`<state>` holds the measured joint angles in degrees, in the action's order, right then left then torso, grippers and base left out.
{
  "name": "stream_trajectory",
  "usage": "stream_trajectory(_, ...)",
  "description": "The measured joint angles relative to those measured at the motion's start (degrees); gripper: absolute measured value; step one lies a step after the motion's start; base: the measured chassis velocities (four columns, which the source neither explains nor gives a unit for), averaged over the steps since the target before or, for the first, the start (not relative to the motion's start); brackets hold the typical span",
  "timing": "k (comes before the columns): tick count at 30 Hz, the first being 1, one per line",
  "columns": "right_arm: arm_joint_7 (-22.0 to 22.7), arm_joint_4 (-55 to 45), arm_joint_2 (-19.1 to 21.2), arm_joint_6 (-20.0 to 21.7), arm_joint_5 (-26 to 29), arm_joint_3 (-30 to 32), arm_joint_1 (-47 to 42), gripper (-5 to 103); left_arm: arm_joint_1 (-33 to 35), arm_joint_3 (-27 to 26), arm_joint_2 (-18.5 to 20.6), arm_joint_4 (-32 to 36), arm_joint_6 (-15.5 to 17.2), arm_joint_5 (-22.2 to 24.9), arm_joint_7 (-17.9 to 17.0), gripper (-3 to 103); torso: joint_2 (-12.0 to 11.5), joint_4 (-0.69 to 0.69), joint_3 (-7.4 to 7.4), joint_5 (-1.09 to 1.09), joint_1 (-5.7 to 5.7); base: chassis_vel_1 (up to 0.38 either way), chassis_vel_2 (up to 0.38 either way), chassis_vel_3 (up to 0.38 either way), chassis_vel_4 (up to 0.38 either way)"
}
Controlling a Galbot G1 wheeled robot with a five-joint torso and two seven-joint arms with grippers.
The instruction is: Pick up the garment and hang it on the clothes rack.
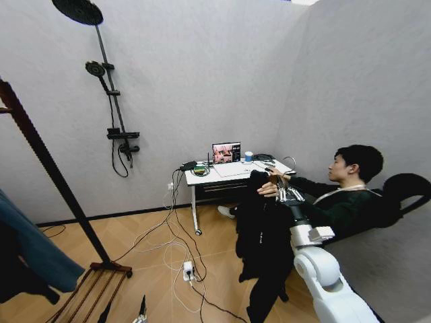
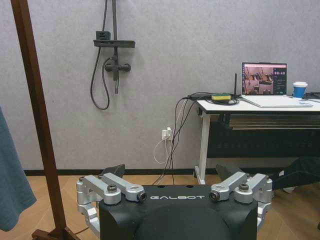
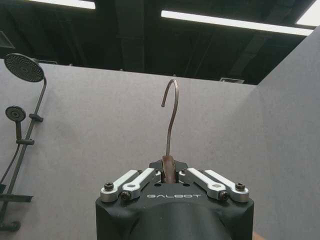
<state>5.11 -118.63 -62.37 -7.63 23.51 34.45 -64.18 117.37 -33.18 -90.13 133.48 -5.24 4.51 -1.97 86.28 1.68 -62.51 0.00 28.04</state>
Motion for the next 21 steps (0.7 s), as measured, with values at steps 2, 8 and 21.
stream_trajectory(2,-0.33,-0.75,0.43,-0.11,0.15,-0.48,-1.16,9,0.0,0.0,0.0,0.0,0.0,0.0,0.0,100,-0.01,-0.01,0.0,0.01,0.0,0.0,0.0,0.0,0.0)
stream_trajectory(8,-0.35,-2.75,3.58,1.09,3.81,0.31,-1.94,9,0.0,0.0,0.0,0.0,0.0,0.0,0.0,100,0.0,-0.01,0.0,-0.01,0.0,0.0,0.0,0.0,0.0)
stream_trajectory(21,0.59,-3.76,6.62,2.57,9.37,3.08,-3.34,9,0.0,0.0,0.0,0.0,0.0,0.0,0.0,100,0.0,0.0,0.0,0.0,0.0,0.0,0.0,0.0,0.0)
